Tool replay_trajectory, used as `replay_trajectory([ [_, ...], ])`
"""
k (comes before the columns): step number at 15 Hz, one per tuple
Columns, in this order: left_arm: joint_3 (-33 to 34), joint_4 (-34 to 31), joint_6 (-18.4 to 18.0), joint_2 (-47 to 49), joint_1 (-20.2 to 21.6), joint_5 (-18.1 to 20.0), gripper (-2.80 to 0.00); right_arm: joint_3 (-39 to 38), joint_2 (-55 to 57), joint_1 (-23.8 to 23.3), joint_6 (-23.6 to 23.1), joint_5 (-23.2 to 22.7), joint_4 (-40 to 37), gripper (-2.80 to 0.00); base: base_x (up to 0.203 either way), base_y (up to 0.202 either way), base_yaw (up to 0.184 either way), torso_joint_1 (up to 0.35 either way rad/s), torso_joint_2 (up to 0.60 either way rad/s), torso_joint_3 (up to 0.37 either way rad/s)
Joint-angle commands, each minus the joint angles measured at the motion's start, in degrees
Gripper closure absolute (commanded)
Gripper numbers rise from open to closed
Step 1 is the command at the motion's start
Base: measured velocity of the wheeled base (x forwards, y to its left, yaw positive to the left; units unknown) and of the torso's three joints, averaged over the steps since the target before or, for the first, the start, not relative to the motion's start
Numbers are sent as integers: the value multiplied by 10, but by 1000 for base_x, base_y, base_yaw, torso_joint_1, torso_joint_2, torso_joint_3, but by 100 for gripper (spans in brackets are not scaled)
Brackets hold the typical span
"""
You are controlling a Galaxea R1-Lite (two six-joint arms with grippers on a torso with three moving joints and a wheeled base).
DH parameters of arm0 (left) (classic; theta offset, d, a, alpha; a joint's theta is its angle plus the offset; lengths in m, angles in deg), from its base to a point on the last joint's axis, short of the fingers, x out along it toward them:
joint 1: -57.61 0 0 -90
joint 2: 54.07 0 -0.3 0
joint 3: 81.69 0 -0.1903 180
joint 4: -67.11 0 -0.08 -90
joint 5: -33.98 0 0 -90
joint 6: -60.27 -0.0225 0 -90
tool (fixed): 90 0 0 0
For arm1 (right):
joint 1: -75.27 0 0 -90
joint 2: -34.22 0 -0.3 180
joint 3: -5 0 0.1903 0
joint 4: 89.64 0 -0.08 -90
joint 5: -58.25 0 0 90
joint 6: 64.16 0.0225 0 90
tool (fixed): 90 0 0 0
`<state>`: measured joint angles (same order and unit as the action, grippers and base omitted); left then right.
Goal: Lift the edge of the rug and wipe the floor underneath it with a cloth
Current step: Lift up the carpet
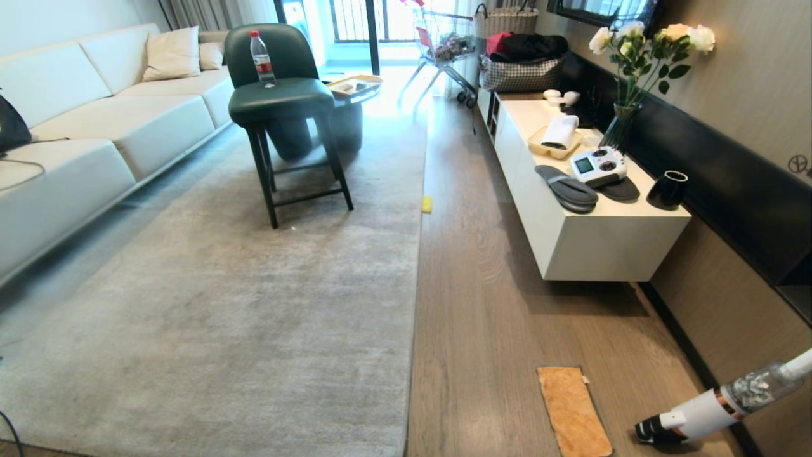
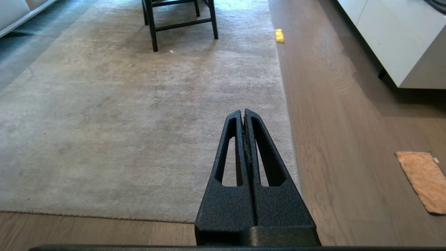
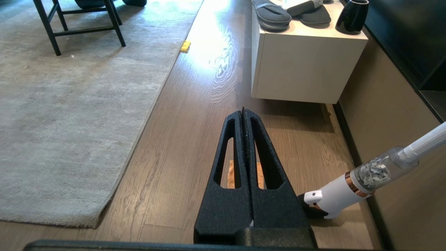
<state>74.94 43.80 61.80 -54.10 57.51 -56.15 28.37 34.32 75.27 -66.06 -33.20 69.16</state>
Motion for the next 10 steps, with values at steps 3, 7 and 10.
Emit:
replay_trajectory([
  [3, 0, 0, 0, 0, 1, 0, 0, 0, 0, 0, 0, 0, 0, 0, 0, 0, 0, 0, 0, 0],
  [7, 0, 0, -1, 0, 1, 0, 0, 0, 0, 0, 0, 0, 1, 0, 0, 0, 0, 0, 0, 0],
  [10, 0, 0, -4, 0, 0, 0, 0, 0, 0, 0, 0, 0, 0, 0, 0, 0, 0, 0, 0, 0],
])
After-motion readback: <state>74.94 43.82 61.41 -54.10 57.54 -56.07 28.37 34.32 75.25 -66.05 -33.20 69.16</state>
